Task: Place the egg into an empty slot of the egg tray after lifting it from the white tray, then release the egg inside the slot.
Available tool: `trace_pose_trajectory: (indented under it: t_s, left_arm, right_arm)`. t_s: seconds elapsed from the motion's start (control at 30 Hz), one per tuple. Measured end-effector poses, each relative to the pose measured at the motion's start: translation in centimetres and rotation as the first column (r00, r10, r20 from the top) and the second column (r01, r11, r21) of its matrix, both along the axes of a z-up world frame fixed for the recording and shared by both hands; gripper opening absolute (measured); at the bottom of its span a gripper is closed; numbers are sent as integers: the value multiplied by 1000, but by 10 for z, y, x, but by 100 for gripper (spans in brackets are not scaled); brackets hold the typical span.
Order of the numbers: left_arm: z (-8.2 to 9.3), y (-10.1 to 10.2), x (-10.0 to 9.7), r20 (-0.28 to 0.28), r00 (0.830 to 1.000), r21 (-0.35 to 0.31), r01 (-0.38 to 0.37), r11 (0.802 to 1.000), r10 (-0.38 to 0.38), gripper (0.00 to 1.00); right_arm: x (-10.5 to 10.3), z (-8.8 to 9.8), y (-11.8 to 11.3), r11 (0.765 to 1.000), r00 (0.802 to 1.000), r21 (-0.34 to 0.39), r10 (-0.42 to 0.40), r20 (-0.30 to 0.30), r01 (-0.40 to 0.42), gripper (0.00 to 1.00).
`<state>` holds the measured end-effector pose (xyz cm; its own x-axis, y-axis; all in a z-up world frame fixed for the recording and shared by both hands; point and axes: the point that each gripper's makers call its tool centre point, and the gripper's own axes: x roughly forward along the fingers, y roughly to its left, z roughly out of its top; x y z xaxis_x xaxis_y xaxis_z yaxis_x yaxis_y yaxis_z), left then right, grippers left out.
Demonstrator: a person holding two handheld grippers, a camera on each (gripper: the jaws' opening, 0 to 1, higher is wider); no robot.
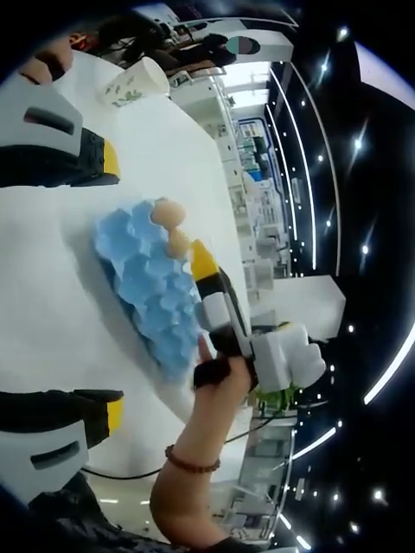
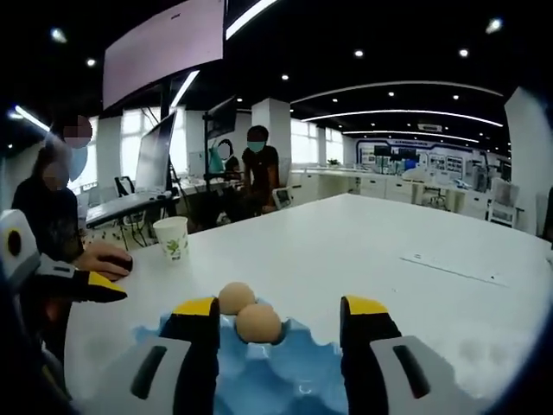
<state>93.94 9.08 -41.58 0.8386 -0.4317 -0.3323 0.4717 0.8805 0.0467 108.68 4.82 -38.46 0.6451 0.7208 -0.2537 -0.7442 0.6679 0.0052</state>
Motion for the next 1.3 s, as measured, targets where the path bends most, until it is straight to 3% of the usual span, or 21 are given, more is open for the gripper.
trace_pose_trajectory:
  t_s: [0.73,1.3]
  left_arm:
    - [6,-4,-3,14,1000,0,3,1000,-3,100]
    - [6,-10,1,14,1000,8,11,1000,-11,100]
  right_arm:
    - [-7,9,-64,992,992,-49,-118,44,120,66]
    - [-2,11,-124,971,971,-13,-237,40,238,65]
